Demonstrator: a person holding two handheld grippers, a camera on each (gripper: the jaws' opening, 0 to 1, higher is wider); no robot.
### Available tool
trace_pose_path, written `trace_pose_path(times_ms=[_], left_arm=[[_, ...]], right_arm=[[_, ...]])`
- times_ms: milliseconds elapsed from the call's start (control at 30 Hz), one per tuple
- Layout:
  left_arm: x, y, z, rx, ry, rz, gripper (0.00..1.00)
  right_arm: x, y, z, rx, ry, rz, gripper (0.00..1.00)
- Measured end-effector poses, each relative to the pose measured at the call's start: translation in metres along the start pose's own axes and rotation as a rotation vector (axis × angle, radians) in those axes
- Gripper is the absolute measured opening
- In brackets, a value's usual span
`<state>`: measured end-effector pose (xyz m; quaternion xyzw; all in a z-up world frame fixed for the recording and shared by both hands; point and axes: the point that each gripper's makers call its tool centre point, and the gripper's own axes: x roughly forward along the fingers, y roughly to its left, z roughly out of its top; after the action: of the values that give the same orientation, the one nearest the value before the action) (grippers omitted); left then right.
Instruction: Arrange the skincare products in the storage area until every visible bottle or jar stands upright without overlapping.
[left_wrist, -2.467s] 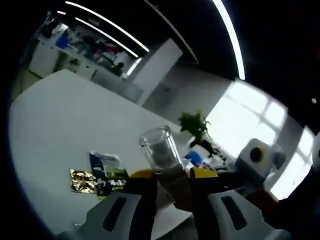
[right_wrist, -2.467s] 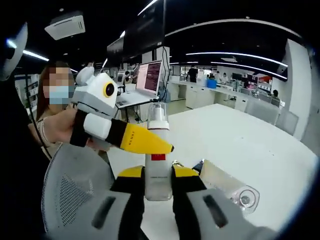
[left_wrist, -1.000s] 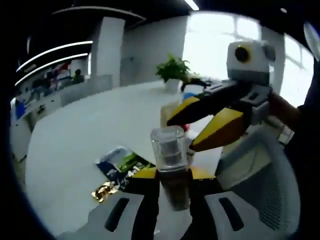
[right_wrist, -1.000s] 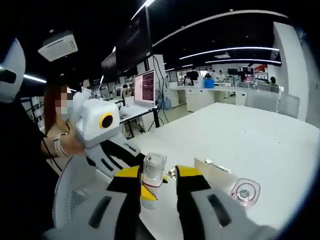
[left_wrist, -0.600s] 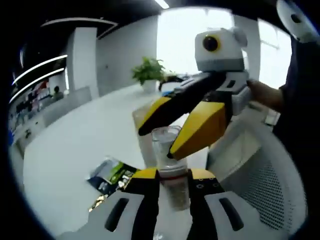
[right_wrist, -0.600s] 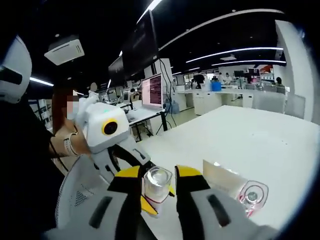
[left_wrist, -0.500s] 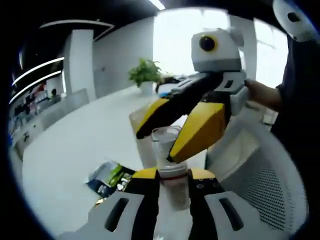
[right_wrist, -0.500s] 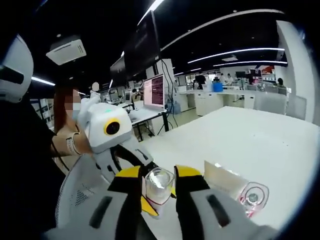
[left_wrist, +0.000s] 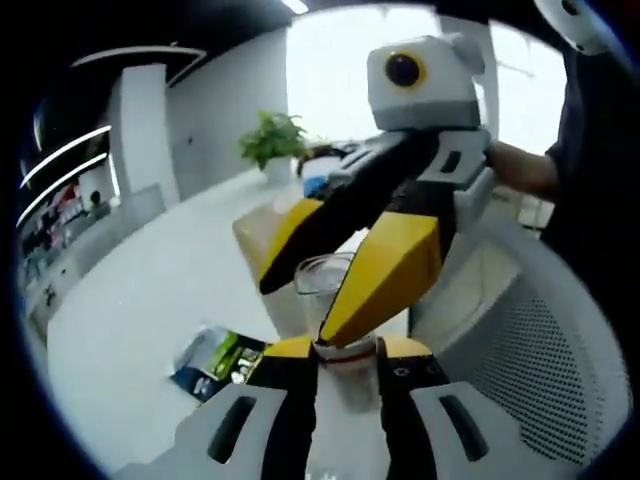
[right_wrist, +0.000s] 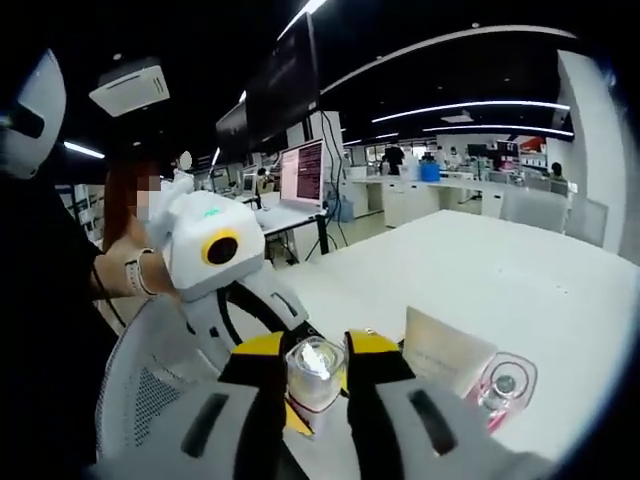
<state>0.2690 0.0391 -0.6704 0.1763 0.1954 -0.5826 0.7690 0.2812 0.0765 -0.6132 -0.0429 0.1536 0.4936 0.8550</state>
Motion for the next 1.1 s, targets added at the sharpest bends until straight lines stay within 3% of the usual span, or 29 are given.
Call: trace_pose_path(times_ms=[133,400,600,900,1100], left_arm=[[0.002,0.003,-0.006,-0.045,0.029,0.001,0.19],[0.004,0.008,-0.017,-0.030,0.085,0.025,0.24],[0.008,0.010,-0.027,-0.026,0.131,0.030,0.18],[0.016,0.012,-0.036,-0.052,0.148,0.030,0.18],[0.019,0.013,-0.042,-0.039,0.128,0.040,0.18]], right_arm=[[0.004,-0.001,-0.006,-0.017,0.011,-0.010,0.21],[0.013,-0.006,-0.022,-0.025,0.042,-0.022,0.21],[0.015,-0.010,-0.026,-0.016,0.045,-0.035,0.21],[0.020,-0.015,-0.036,-0.017,0.072,-0.054,0.21],[0.022,-0.017,-0.043,-0.005,0.091,-0.072,0.21]])
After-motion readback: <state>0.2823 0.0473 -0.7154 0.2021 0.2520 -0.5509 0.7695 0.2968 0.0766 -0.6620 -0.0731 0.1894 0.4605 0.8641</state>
